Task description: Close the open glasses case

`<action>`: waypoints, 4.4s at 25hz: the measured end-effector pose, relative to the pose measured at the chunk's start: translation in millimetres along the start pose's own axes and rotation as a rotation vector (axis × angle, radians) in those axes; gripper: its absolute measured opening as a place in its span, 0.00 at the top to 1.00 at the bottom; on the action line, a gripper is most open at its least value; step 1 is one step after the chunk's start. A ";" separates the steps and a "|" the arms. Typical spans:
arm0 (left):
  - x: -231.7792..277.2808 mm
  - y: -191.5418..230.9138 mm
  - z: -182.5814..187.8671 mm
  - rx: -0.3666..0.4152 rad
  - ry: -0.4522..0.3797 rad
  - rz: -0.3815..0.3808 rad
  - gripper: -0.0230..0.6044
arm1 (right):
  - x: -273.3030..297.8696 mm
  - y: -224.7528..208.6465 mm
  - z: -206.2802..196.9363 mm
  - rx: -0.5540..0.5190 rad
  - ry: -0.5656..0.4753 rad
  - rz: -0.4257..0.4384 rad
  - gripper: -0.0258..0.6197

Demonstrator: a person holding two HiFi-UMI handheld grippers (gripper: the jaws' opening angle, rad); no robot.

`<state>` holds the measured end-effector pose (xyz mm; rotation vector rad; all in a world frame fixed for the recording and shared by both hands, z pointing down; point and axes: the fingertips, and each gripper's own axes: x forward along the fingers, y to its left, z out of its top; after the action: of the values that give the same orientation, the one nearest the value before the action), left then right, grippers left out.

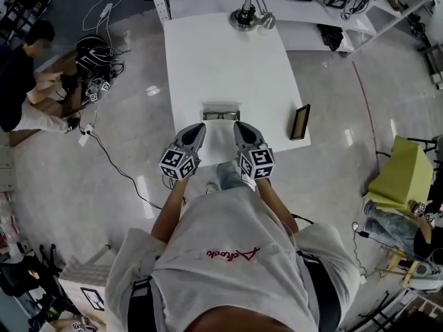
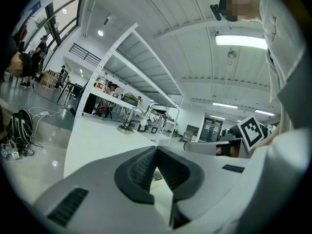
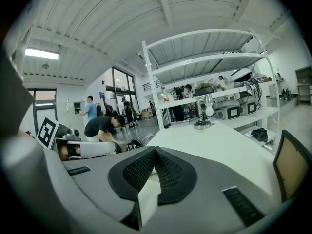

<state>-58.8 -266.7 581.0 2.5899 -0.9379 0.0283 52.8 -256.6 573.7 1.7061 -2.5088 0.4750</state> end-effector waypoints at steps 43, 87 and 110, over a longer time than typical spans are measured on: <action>13.3 9.8 -82.0 -0.164 0.191 0.060 0.93 | 30.1 -21.9 -81.5 0.133 0.209 0.046 0.95; 0.2 15.2 -92.4 -0.231 0.171 0.094 0.93 | 108.4 -25.1 -82.7 -1.137 0.327 0.203 0.89; 10.2 9.7 -75.9 -0.219 0.136 0.056 0.93 | 67.9 -4.1 -117.7 -1.101 0.391 0.250 0.90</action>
<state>-48.6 -252.3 656.1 2.3297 -0.9095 0.1099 17.3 -284.5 702.0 0.7820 -2.0140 -0.4678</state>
